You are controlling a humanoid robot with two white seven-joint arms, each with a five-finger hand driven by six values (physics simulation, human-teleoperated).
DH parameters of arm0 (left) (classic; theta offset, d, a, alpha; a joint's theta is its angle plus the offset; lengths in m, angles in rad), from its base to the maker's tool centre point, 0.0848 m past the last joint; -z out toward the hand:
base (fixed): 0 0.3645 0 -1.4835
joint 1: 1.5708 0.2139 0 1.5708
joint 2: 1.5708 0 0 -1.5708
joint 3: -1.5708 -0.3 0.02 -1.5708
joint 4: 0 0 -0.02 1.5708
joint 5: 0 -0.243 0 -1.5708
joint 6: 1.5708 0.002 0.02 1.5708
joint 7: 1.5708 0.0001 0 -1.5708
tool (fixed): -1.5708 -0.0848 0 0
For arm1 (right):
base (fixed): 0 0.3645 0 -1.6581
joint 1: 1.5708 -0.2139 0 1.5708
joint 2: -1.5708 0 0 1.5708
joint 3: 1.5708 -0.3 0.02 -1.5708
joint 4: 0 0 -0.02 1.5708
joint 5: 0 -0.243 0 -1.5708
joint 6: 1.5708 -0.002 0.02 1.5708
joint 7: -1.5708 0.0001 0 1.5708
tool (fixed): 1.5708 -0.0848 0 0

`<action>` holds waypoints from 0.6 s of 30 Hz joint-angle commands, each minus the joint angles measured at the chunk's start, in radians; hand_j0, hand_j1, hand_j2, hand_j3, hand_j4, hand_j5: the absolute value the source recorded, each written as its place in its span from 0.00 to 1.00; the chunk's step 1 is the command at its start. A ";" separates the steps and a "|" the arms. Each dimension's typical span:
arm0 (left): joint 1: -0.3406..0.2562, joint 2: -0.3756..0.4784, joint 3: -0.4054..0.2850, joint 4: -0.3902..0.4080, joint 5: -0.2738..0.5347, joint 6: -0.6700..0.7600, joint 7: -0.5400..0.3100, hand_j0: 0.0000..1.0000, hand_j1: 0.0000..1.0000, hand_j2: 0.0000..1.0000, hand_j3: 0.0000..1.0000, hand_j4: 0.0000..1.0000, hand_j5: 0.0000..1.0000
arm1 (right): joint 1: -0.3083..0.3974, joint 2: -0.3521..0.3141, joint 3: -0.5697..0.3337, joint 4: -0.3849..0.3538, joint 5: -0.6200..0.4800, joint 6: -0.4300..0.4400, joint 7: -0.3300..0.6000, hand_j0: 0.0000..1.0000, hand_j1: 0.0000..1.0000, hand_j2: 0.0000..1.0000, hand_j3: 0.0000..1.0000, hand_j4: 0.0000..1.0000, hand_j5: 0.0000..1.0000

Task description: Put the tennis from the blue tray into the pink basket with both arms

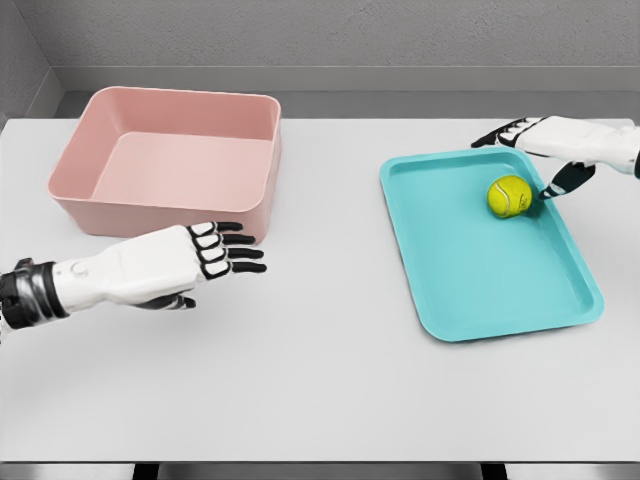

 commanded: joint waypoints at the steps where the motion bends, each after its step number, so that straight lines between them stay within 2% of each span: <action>1: 0.000 -0.023 -0.012 0.000 0.118 0.000 0.030 1.00 1.00 1.00 1.00 1.00 1.00 | 0.000 -0.002 0.003 -0.006 -0.005 0.002 -0.002 1.00 1.00 1.00 1.00 1.00 1.00; 4: 0.002 -0.014 -0.058 0.000 0.107 0.000 0.017 1.00 1.00 1.00 1.00 1.00 1.00 | 0.000 -0.002 0.014 -0.005 -0.005 0.002 -0.006 1.00 1.00 1.00 1.00 1.00 1.00; 6: -0.002 -0.015 -0.078 0.000 0.061 0.000 0.002 1.00 1.00 1.00 1.00 1.00 1.00 | -0.002 -0.001 0.043 -0.003 -0.005 0.002 -0.024 1.00 1.00 1.00 1.00 1.00 1.00; 8: -0.014 -0.015 -0.078 0.000 0.055 0.000 -0.102 1.00 1.00 1.00 1.00 1.00 1.00 | -0.002 -0.001 0.069 0.000 -0.005 0.002 -0.036 1.00 1.00 1.00 1.00 1.00 1.00; 11: -0.026 -0.023 -0.078 0.000 0.055 0.000 -0.099 1.00 1.00 1.00 1.00 1.00 1.00 | -0.002 0.004 0.088 0.003 -0.005 0.002 -0.044 1.00 1.00 1.00 1.00 1.00 1.00; 13: -0.069 -0.021 -0.105 0.000 0.057 0.000 -0.105 1.00 1.00 1.00 1.00 1.00 1.00 | -0.002 0.006 0.107 0.008 -0.005 0.024 -0.042 1.00 1.00 1.00 1.00 1.00 1.00; 15: -0.155 -0.023 -0.196 0.000 0.055 0.000 -0.108 1.00 1.00 1.00 1.00 1.00 1.00 | -0.002 0.038 0.129 0.014 -0.005 0.074 -0.042 1.00 1.00 1.00 1.00 1.00 1.00; 16: -0.216 -0.026 -0.254 0.000 0.055 0.000 -0.110 1.00 1.00 1.00 1.00 1.00 1.00 | -0.005 0.052 0.140 0.014 -0.005 0.102 -0.038 1.00 1.00 1.00 1.00 1.00 1.00; 18: -0.242 -0.040 -0.276 0.000 0.043 0.000 -0.153 1.00 1.00 1.00 1.00 1.00 1.00 | -0.003 0.065 0.143 0.015 -0.001 0.139 -0.027 1.00 1.00 1.00 1.00 1.00 1.00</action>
